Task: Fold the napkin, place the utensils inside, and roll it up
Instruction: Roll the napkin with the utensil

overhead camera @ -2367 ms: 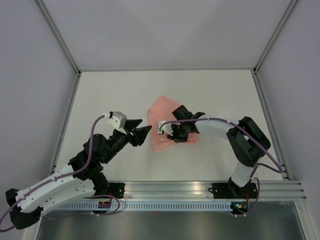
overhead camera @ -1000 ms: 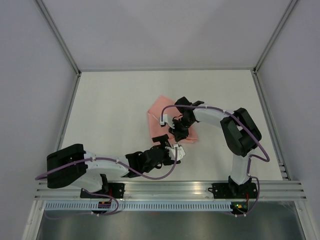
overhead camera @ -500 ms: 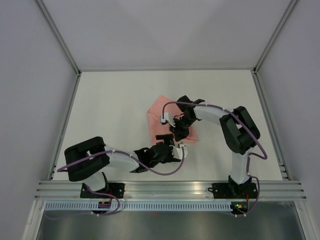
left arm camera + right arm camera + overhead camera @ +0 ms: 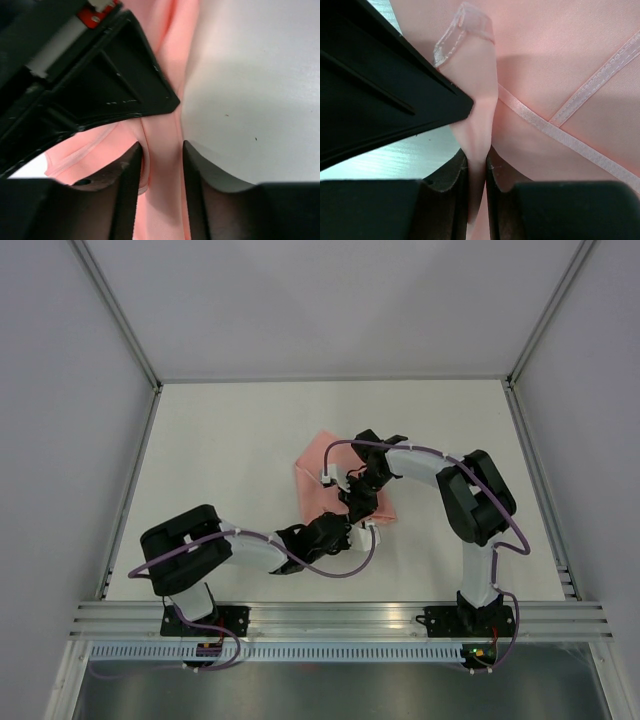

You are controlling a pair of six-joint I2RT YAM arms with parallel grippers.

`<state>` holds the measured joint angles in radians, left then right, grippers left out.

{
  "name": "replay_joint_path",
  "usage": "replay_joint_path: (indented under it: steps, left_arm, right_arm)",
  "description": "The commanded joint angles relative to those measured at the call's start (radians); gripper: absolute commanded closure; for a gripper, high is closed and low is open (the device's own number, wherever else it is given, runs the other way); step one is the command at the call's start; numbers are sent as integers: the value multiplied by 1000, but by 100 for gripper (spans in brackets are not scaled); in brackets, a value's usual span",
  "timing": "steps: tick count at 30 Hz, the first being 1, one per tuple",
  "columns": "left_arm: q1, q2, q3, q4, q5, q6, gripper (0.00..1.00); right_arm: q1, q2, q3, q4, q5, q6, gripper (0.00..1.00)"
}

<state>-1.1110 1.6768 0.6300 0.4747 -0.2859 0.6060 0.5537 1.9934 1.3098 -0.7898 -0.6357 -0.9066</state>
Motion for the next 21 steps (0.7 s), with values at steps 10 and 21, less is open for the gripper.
replay_joint_path:
  steps: [10, 21]
  left_arm:
    - [42, 61, 79, -162, 174, -106, 74]
    - [83, 110, 157, -300, 352, -204, 98]
  right_arm:
    - [0, 127, -61, -141, 137, -38, 79]
    - [0, 114, -58, -129, 134, -20, 75]
